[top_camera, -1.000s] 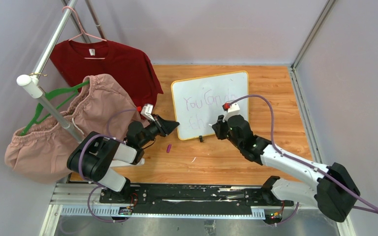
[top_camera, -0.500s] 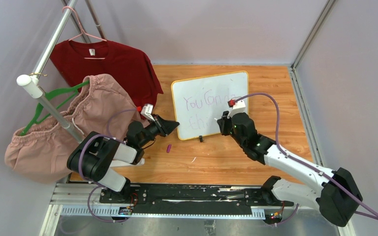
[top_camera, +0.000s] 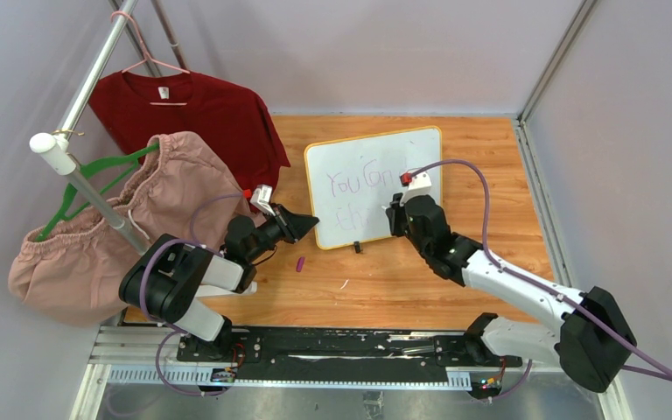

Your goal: Write a sentence on the whiteboard

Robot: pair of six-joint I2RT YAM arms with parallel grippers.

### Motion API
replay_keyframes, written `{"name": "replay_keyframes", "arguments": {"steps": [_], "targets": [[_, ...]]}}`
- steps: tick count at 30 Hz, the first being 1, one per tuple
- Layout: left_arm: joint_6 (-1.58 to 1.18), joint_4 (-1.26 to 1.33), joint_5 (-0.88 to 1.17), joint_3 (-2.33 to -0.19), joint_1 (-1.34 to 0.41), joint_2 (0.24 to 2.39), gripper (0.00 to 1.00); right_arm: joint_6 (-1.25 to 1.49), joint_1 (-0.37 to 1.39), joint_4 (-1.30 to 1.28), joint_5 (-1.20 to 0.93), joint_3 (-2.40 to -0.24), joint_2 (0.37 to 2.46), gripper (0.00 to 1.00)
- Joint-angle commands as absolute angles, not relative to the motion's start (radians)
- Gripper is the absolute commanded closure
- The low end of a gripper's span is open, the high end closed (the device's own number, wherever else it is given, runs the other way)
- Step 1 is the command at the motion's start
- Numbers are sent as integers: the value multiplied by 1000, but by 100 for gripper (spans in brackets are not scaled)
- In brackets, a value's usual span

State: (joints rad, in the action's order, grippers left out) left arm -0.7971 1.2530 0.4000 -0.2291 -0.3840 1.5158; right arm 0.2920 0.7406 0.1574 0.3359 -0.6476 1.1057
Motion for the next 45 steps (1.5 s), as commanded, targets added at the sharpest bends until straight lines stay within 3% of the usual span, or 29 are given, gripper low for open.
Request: {"name": "replay_keyframes", "arguments": {"steps": [1, 26, 45], "targets": [[-805, 1324, 397, -222, -390, 1503, 100, 281, 729, 179, 367, -687, 1125, 100], [-810, 1333, 397, -221, -390, 1505, 100, 294, 745, 168, 257, -689, 1169, 100], [-809, 1330, 399, -220, -390, 1500, 100, 304, 736, 121, 322, -620, 1130, 100]]}}
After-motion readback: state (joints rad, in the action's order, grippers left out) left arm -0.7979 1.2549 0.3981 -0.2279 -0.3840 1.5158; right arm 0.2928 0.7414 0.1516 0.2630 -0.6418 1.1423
